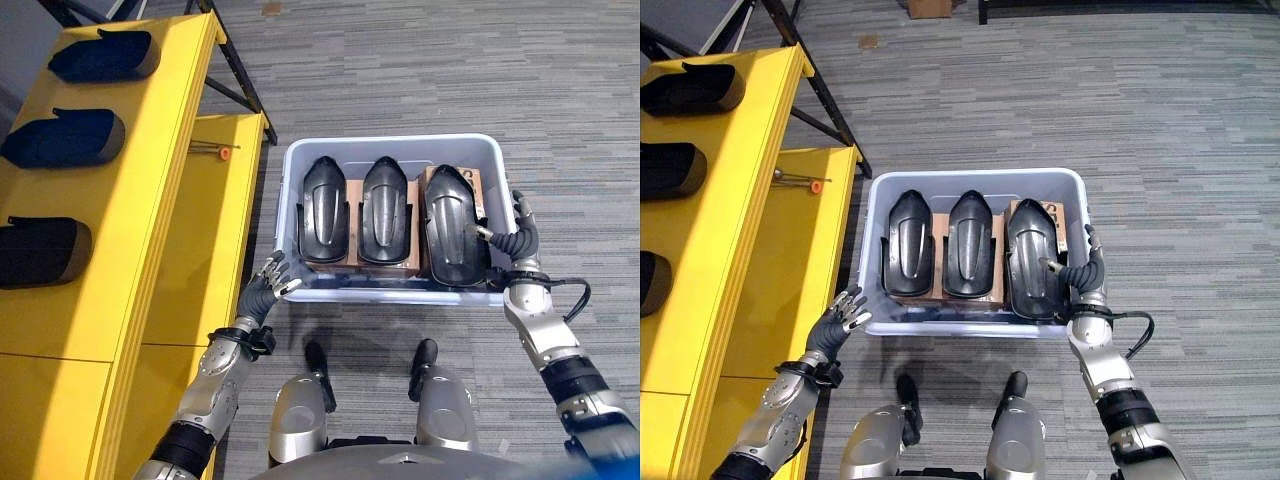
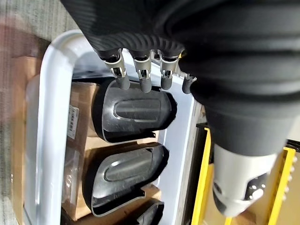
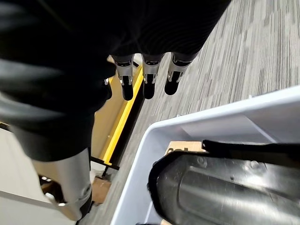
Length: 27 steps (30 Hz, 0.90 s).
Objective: Move parts from the plastic box to the shelf.
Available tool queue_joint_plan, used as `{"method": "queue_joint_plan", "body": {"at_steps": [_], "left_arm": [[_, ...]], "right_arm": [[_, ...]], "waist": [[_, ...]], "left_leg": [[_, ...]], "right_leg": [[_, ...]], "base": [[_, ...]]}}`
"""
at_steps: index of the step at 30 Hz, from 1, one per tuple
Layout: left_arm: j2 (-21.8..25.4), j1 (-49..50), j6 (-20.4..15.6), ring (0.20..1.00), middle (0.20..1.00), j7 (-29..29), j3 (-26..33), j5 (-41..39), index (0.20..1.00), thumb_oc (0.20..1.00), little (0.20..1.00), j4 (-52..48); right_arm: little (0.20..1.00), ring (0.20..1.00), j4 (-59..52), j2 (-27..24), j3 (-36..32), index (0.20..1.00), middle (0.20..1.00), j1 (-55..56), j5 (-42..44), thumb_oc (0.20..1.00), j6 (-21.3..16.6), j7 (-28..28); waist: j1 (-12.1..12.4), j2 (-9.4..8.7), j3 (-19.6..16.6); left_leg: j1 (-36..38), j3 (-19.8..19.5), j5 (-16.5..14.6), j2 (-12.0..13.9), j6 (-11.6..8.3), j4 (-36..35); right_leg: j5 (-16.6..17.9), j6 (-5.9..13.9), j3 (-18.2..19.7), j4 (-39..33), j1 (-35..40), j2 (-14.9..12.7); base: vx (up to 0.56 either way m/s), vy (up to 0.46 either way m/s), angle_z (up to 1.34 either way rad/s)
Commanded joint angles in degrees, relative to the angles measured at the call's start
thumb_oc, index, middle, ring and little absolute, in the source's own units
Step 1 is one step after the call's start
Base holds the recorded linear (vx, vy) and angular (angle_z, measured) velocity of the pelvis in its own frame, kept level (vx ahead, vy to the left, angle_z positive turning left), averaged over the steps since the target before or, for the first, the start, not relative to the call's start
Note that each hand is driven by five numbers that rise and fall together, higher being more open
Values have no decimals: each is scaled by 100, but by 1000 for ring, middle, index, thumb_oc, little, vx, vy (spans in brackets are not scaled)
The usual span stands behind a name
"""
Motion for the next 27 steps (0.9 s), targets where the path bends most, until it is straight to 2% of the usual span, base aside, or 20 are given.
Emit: {"method": "queue_joint_plan", "body": {"at_steps": [1,6,8,12,18,21,27], "left_arm": [[256,-35,-152,1000,1000,-87,-167,-125,1000,1000,1000,-479],[289,-250,-77,1000,1000,20,-309,-206,1000,1000,1000,-418],[324,-473,-50,1000,1000,157,-434,-332,1000,1000,1000,-386],[346,-619,-159,1000,1000,338,-611,-459,1000,1000,1000,-349],[251,-680,-273,1000,1000,576,-809,-558,1000,1000,1000,-309],[187,-714,-386,1000,1000,653,-872,-556,1000,1000,1000,-293],[127,-738,-407,1000,1000,680,-912,-592,1000,1000,1000,-335]], "right_arm": [[1000,1000,106,-144,-94,1000,1000,-268,179,1000,99,38],[1000,1000,665,-208,-54,1000,1000,-696,280,1000,387,183],[1000,1000,1043,-264,97,1000,1000,-1159,390,1000,590,192],[1000,1000,1629,-371,218,1000,1000,-1663,641,1000,749,264],[1000,1000,2308,-349,285,1000,1000,-1909,1079,1000,1074,-324],[1000,1000,2431,-281,323,1000,1000,-1899,1054,1000,1043,-484],[1000,1000,2492,-200,330,1000,1000,-1909,1322,1000,899,-365]], "waist": [[149,-36,-12],[187,14,197],[211,52,438],[273,98,441],[330,163,441],[324,191,441],[305,251,441]], "left_leg": [[134,-65,-520,166,259,449],[-34,-111,-532,165,257,642],[-319,-159,-563,133,262,864],[-989,-216,-550,63,273,1003],[-1646,-239,-525,17,311,1115],[-1855,-225,-487,25,310,1108],[-2084,-183,-443,16,315,1083]], "right_leg": [[35,33,-94,377,-228,-154],[36,18,-98,531,-352,-222],[35,5,-70,656,-586,-259],[41,-8,-25,745,-1217,-240],[44,-38,26,815,-1810,-203],[59,-51,57,793,-2001,-168],[66,-86,97,745,-2209,-114]], "base": [[-27,-4,8],[-41,12,5],[-109,50,1],[-137,55,0],[-77,28,-3],[-44,2,-4],[-21,6,-4]]}}
